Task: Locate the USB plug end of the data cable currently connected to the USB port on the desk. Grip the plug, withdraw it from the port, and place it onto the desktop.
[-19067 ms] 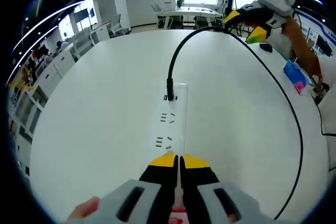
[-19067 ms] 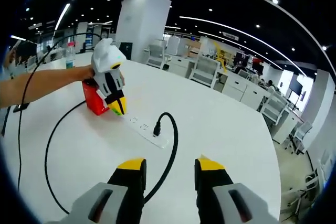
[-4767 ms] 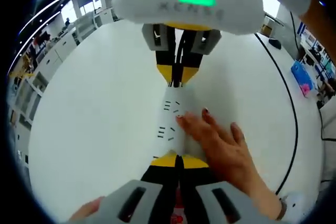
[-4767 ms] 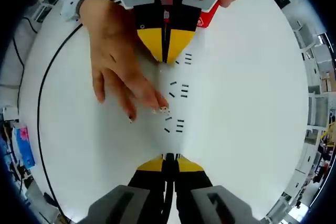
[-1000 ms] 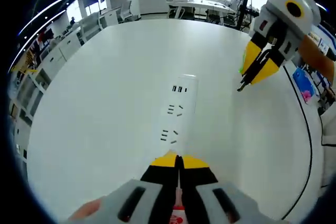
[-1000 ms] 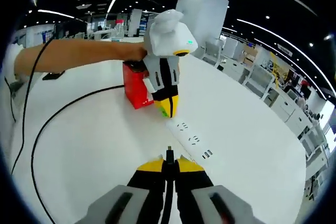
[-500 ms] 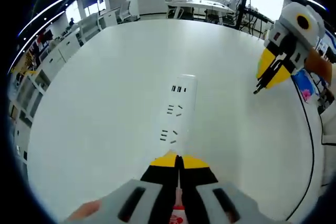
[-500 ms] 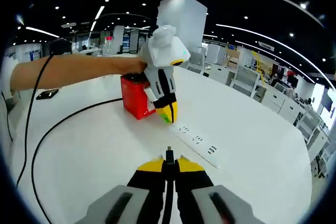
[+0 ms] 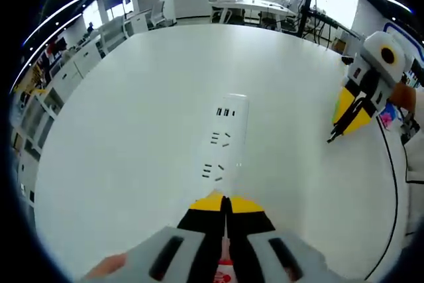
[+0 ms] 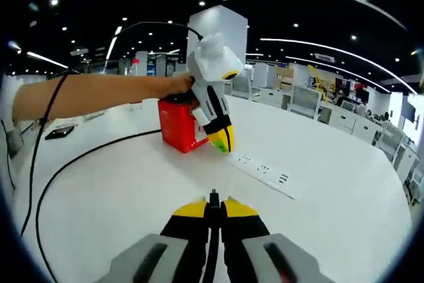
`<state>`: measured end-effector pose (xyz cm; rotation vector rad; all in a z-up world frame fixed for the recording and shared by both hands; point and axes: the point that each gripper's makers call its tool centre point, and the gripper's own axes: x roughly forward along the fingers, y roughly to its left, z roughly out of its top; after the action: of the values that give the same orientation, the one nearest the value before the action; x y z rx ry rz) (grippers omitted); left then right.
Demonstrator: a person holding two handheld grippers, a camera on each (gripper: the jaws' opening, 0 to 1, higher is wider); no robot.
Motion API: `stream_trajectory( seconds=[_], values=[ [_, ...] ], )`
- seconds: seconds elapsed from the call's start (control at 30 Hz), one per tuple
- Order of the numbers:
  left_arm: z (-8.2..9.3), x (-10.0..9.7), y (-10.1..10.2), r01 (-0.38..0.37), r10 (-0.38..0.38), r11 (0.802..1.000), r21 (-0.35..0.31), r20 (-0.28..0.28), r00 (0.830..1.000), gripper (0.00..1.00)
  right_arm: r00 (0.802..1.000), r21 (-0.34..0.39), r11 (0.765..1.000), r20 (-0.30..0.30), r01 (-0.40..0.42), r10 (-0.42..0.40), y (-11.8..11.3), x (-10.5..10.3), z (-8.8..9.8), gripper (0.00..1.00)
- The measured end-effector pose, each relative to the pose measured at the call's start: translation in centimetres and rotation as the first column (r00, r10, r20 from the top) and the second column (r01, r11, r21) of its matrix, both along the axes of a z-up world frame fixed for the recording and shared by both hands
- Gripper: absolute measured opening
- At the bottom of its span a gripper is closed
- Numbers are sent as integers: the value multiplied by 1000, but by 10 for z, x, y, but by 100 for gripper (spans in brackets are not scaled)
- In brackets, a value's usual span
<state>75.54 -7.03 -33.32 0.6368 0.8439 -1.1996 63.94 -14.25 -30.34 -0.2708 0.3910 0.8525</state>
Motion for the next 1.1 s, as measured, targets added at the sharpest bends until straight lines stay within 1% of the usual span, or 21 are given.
stream_trajectory(
  seconds=[0.13, 0.37, 0.53, 0.73, 1.1],
  values=[
    [0, 1, 1, -1, 1, 1000, 0, 0, 1000, 2, 1000, 18, 1000, -14, -2, 2, 2, -1, -3, 10],
    [0, 1, 1, 1, -1, 1000, 1, 1, 1000, 2, 999, -7, 1000, -33, -9, 8, 6, -3, -17, 10],
    [0, 0, 2, 3, -3, 1000, 2, 2, 1000, 2, 999, -16, 1000, -36, -19, 18, 8, -4, -21, 10],
    [0, -1, 2, 3, -3, 1000, 1, 2, 1000, 2, 999, -39, 999, -44, -19, 17, 6, -4, -30, 10],
    [0, -2, 2, 3, -3, 1000, 1, 1, 1000, 2, 999, -43, 999, -45, -22, 20, 5, -5, -32, 10]
  ],
)
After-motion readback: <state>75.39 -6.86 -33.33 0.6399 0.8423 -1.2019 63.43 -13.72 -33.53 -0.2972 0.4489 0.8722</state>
